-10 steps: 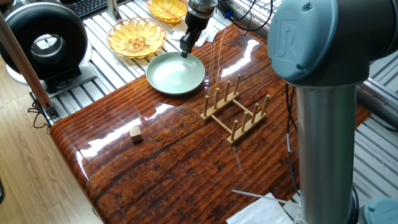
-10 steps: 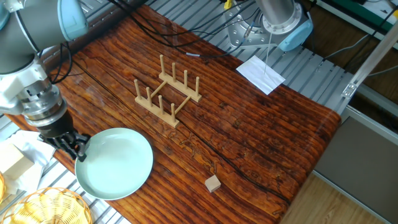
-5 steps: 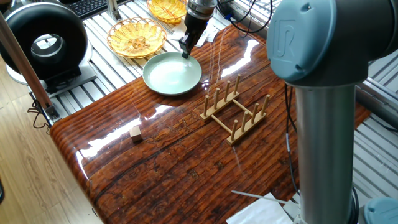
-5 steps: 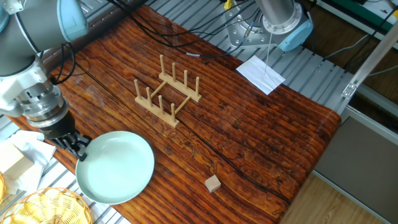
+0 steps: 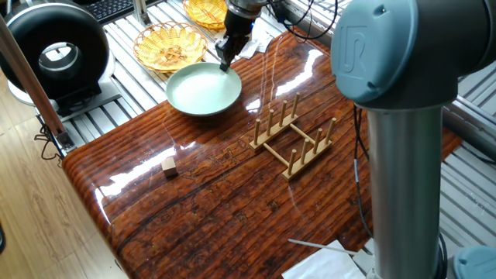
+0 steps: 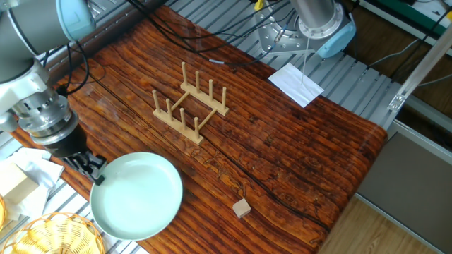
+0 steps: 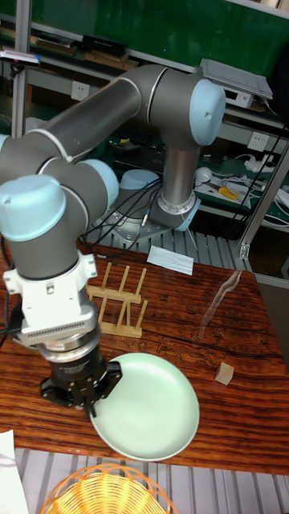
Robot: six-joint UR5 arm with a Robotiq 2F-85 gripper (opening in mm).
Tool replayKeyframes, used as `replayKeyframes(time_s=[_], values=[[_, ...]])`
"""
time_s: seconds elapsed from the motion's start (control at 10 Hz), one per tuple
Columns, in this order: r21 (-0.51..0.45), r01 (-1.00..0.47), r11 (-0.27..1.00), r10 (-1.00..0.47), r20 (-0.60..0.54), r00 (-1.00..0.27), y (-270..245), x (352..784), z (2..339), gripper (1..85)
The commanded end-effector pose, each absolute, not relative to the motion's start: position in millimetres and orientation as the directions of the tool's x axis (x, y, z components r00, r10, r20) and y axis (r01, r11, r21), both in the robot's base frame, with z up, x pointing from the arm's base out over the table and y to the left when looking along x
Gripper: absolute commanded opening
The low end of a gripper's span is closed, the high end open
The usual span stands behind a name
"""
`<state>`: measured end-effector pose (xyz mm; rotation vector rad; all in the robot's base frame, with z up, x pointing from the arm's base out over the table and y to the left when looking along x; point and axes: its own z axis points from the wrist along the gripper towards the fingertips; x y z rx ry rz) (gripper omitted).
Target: Put the dish on the dish rack
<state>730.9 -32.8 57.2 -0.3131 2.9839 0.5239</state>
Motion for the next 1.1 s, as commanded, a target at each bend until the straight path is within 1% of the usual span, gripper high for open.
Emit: replayKeyframes(time_s=[0.0, 0.1, 0.3, 0.4, 0.6, 0.7, 1.0], values=[[0.352, -0.193, 0.916, -0.166, -0.107, -0.98, -10, 715, 91, 1.0], [0.324, -0.217, 0.921, -0.19, -0.113, -0.975, -11, 711, 99, 1.0], [0.15, -0.331, 0.931, -0.314, -0.131, -0.94, -30, 710, 102, 1.0], [0.106, -0.375, 0.921, -0.36, -0.141, -0.922, -33, 711, 104, 1.0], [0.105, -0.392, 0.914, -0.378, -0.136, -0.916, -29, 705, 105, 1.0], [0.07, -0.407, 0.911, -0.397, -0.117, -0.91, -39, 703, 104, 1.0], [0.023, -0.443, 0.896, -0.439, -0.092, -0.894, -51, 704, 101, 1.0]])
